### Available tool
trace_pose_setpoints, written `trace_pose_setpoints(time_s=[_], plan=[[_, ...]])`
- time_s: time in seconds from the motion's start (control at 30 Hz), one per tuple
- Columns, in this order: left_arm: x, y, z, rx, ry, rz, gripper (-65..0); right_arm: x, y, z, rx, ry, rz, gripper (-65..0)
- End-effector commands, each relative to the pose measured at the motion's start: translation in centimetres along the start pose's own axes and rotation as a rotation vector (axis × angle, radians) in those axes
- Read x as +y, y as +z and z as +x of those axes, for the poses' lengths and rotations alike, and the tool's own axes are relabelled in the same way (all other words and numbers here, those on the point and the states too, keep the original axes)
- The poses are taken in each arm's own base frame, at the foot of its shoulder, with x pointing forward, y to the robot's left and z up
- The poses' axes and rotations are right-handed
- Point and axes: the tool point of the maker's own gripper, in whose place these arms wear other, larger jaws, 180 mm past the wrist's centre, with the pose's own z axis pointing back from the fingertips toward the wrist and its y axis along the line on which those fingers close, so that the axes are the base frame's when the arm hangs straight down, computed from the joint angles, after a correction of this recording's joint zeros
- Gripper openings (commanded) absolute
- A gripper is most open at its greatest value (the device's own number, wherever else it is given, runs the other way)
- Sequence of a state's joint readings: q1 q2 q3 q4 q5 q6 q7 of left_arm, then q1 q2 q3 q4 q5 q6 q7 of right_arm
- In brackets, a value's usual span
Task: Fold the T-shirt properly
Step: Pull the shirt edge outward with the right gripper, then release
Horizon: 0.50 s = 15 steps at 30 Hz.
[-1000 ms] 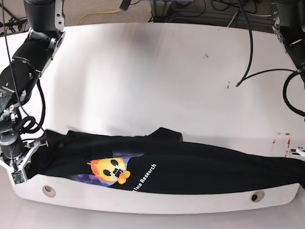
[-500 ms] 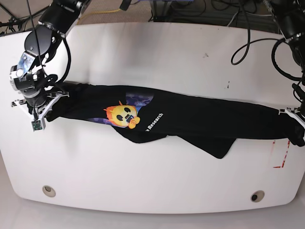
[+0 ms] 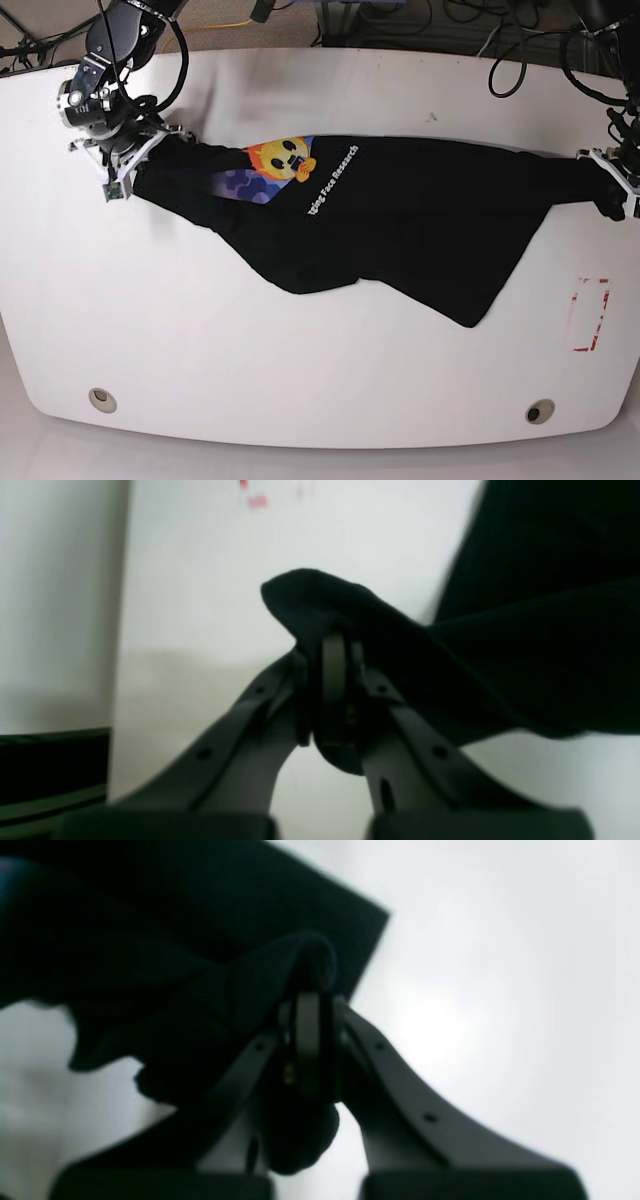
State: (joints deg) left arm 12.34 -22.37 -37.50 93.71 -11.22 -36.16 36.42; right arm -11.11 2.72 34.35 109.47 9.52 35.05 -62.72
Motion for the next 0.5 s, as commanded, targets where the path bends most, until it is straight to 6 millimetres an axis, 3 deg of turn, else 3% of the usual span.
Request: trace_pose_setpoints(time_s=[0.0, 0.2, 0.47], plan=[[1.2, 0.4, 0.4, -0.026, -0.003, 0.013, -65.0, 0.0, 0.6, 0.8, -0.048, 0.006, 0.016, -65.0], [0.9, -0.2, -2.4, 0.041, 0.013, -0.037, -65.0, 1.1, 0.7, -0.9, -0.028, -0.020, 0.066, -65.0], [1.1, -0.1, -4.1, 0.090, 0.012, -0.047, -65.0, 1.6, 0.9, -3.3, 0.027, -0.023, 0.078, -65.0]])
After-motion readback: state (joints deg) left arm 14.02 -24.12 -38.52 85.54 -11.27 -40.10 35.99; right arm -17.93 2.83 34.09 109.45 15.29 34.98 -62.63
